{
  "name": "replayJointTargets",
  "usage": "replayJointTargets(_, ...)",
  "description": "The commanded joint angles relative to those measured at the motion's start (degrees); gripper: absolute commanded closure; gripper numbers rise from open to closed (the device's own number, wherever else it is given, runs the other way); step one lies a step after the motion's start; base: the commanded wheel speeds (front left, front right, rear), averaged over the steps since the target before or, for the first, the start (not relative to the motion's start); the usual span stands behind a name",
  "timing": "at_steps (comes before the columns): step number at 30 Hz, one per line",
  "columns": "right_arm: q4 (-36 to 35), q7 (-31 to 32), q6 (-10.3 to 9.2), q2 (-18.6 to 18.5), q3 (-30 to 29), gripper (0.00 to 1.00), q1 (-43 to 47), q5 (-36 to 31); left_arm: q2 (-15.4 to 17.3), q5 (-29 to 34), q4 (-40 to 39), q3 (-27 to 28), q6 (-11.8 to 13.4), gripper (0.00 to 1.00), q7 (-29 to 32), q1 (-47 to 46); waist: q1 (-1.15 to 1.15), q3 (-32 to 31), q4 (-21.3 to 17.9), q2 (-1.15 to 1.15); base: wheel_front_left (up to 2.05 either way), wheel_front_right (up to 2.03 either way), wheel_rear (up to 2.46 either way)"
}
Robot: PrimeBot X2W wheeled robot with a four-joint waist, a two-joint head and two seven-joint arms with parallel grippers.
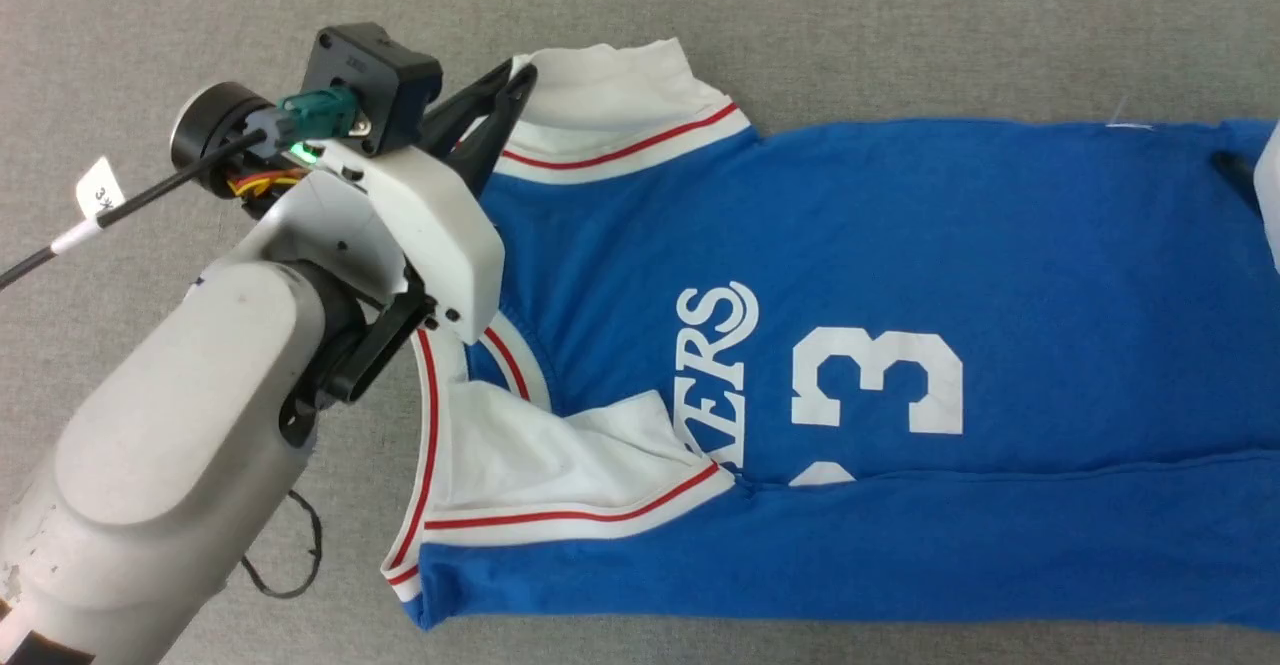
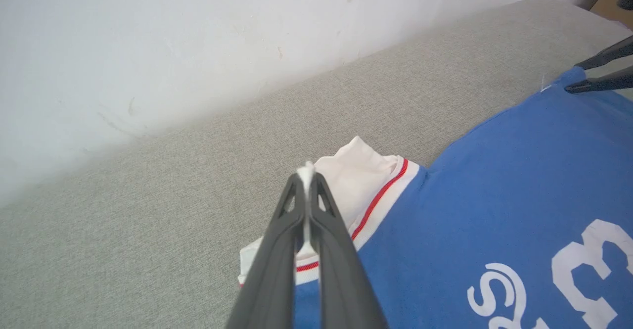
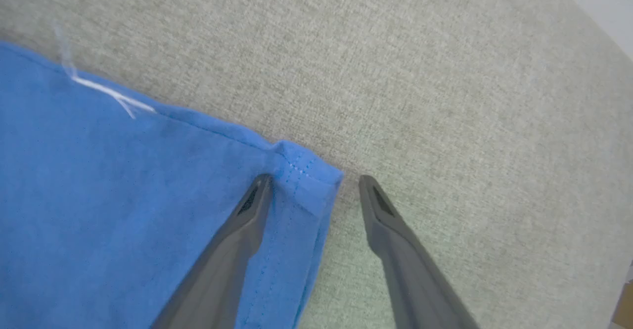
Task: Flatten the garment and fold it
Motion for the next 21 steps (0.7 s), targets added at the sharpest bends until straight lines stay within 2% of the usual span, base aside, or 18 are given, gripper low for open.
replayJointTargets(1, 0.7, -0.1, -0.04, 0.79, 1.25, 1.0, 0.58, 0.19, -0.32, 0.28, 0.03, -0.17, 0.24, 1.0, -0.33, 0.87, 0.0, 0.29, 0.24, 0.0, 0.0, 0.0, 0.0)
replayJointTargets(10, 3.56, -7.97, -0.04, 1.09, 5.32, 1.0, -1.76, 2.23, -0.07, -0.39, 1.46, 0.95, 0.85, 1.0, -2.43, 1.61, 0.0, -1.23, -0.9, 0.0, 0.0, 0.0, 0.0)
replayJointTargets(14, 3.89, -12.08, -0.04, 1.71, 5.67, 1.0, -1.82, 3.88, 0.4, -1.26, 2.08, 1.91, 1.5, 1.0, -3.59, 3.05, 0.0, -4.23, -2.05, 0.0, 0.0, 0.0, 0.0)
replayJointTargets(21, 1.1, -18.64, -0.04, 0.66, 5.08, 1.0, 2.23, 6.06, 2.37, -3.78, 1.13, 4.11, 3.75, 1.0, -5.55, 9.05, 0.0, -9.91, -3.65, 0.0, 0.0, 0.0, 0.0)
